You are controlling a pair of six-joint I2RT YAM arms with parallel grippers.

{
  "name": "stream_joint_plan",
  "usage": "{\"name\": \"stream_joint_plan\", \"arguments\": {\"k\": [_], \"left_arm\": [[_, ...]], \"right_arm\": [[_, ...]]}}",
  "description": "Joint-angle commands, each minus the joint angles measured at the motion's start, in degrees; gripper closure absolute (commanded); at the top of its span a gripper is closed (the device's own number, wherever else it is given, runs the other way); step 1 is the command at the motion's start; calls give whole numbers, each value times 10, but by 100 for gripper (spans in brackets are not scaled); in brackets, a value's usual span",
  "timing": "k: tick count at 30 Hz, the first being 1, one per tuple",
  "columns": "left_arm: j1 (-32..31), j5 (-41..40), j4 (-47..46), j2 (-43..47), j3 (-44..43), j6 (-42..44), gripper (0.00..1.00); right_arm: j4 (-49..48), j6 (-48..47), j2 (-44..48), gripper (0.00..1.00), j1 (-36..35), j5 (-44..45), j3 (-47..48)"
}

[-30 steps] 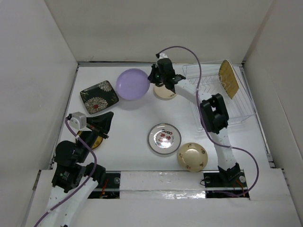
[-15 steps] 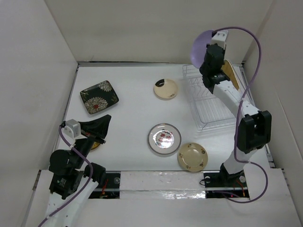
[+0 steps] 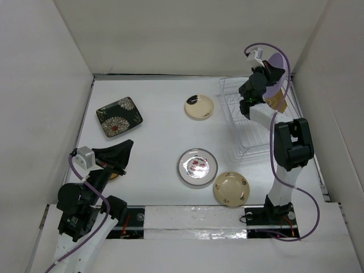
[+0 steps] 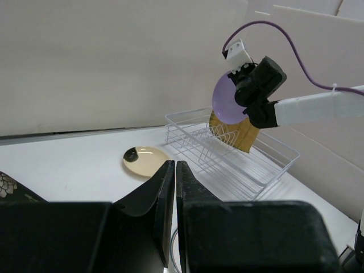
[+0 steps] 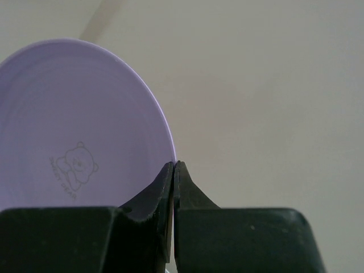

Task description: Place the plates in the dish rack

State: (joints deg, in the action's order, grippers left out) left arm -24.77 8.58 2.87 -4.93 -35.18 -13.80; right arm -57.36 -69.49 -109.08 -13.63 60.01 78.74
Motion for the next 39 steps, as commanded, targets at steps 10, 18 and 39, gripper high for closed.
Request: {"name": "stream_joint_plan", "arguments": {"k": [10,18,39], "left_arm": [[-10,-1,-25,14,-18,3,97],[-15,-1,-25,10,-18,3,97],[-26,-11,-23,18,-20,4,97]], "right_arm": [[-175,-105,-11,100,12,-24,-68],[-243,-143,-43,100,12,-24,-87],[-307,-267,-82,100,-10,-65,-48]]}}
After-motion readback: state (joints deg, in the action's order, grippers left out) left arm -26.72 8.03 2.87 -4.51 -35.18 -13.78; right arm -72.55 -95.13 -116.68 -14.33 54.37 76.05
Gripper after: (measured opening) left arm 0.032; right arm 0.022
